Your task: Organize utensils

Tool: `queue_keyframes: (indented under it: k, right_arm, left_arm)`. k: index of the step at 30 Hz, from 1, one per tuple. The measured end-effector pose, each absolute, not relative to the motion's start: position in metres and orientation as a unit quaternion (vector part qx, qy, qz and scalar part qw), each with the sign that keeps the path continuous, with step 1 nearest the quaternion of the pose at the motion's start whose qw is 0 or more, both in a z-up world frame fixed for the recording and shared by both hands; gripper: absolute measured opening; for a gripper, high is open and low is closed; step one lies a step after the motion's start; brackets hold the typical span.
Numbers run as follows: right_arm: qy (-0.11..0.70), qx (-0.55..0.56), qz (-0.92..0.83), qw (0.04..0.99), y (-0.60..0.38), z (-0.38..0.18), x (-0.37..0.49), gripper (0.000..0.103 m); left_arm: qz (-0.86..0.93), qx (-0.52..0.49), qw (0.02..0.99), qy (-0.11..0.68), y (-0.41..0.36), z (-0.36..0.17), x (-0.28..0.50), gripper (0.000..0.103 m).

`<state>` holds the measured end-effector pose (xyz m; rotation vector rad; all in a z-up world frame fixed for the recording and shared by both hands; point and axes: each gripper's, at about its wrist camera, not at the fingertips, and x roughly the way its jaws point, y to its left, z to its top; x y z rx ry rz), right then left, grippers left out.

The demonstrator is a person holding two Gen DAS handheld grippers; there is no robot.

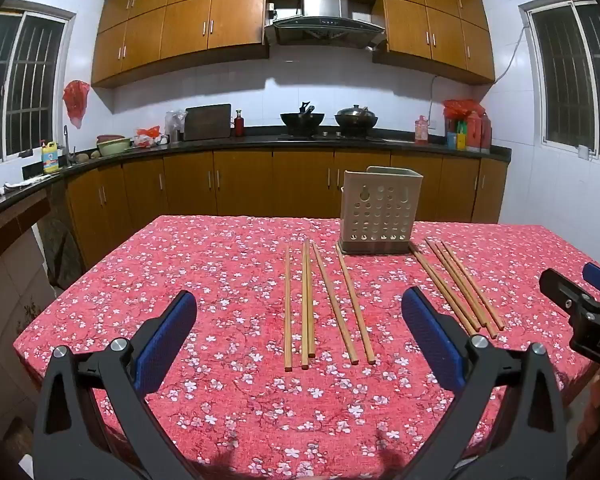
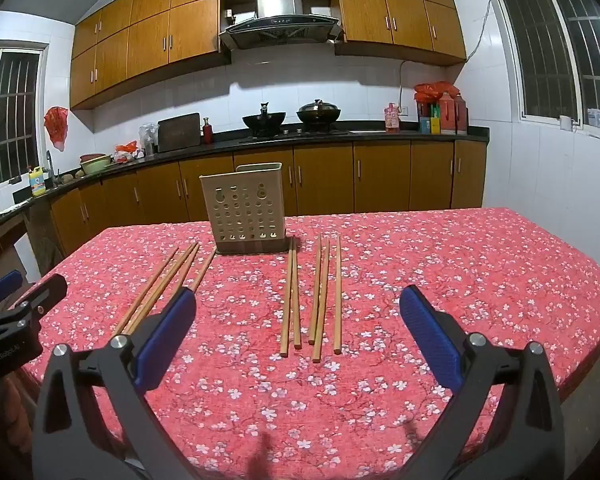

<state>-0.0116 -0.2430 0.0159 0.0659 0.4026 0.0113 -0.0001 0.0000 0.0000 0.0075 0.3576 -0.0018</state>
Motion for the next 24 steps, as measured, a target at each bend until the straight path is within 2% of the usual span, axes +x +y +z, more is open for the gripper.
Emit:
queue_keyframes:
  k: [24]
  right_arm:
    - [0.201, 0.034, 0.006, 0.979, -0.242, 0.0158, -0.0109, 0.099]
  left_arm:
    - [-0.001, 0.006, 0.984, 0.177, 0.0001, 0.0002, -0.0003, 0.101]
